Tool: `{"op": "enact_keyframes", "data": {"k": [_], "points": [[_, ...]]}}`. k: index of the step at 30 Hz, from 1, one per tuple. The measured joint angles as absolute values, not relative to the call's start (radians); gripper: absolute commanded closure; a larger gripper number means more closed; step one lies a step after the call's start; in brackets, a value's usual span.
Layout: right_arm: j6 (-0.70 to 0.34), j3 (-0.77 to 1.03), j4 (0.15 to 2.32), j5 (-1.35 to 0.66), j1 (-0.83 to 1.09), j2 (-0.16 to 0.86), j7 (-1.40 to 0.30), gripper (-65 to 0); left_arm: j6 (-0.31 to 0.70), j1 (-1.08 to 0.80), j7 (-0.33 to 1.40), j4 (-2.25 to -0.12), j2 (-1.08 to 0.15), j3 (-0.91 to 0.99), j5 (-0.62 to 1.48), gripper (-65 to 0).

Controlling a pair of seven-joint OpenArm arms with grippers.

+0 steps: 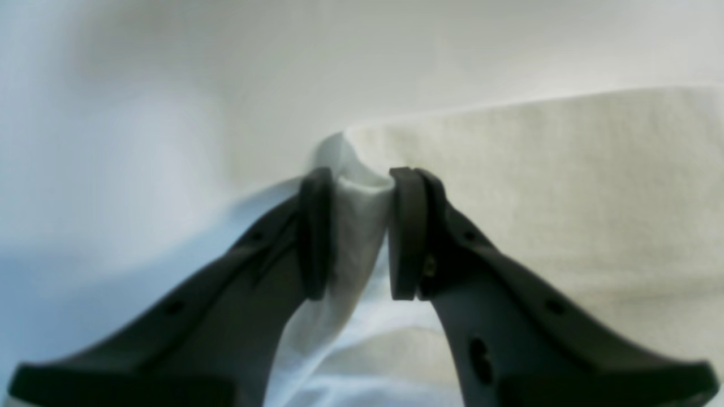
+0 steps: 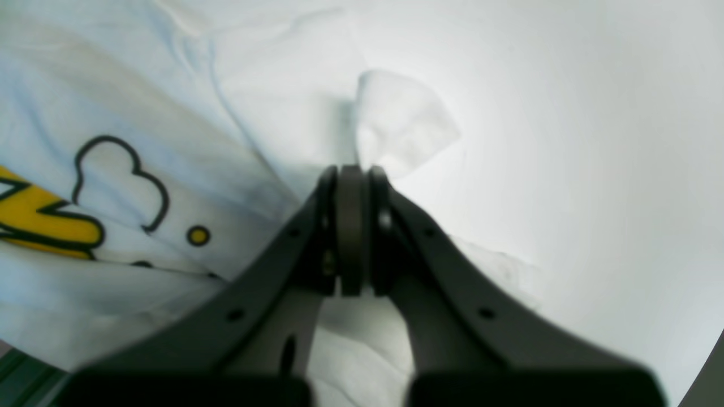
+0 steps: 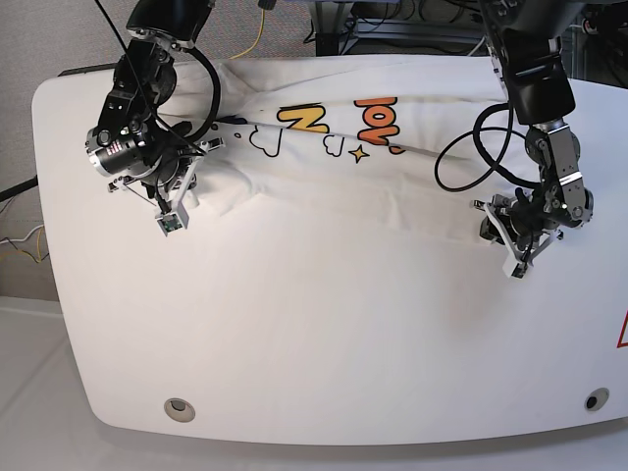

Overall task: Fold the T-shirt properly
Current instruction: 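Drag the gripped side edge with the left gripper toward the right gripper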

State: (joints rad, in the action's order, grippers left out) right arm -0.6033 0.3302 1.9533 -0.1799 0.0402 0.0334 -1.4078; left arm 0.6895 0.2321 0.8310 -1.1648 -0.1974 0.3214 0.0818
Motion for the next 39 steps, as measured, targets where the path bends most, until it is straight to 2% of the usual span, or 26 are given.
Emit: {"op": "enact_keyframes", "data": {"k": [8,11,14,21,32,39], "points": [[-0.603,0.33,1.953,-0.179,0.04,0.033,-1.408,0.0,0.69,0.227,0.821,-1.165,-0.198,0.321,0.089,-13.1],[-0.604,0.33,1.953,-0.179,0.04,0.033,-1.408,0.0,0.69,0.227,0.821,-1.165,-0.198,0.321,0.089,-6.6],[-0.603,0.33,1.953,-0.179,0.04,0.033,-1.408,0.0,0.69,0.227,0.822,-1.165,-0.199,0.321,0.089,-3.1],[-0.603,0.33,1.953,-0.179,0.04,0.033,-1.408,0.0,0.694,0.236,0.89,-1.174,-0.2,0.319,0.107,-3.5],[-0.604,0.33,1.953,-0.179,0.039,0.031,-1.408,0.0,0.697,0.213,1.063,-1.316,-0.19,0.316,0.06,-3.5],[-0.604,0.33,1.953,-0.179,0.039,0.031,-1.408,0.0,0.697,0.219,1.113,-1.371,-0.189,0.316,0.064,-3.5]]}}
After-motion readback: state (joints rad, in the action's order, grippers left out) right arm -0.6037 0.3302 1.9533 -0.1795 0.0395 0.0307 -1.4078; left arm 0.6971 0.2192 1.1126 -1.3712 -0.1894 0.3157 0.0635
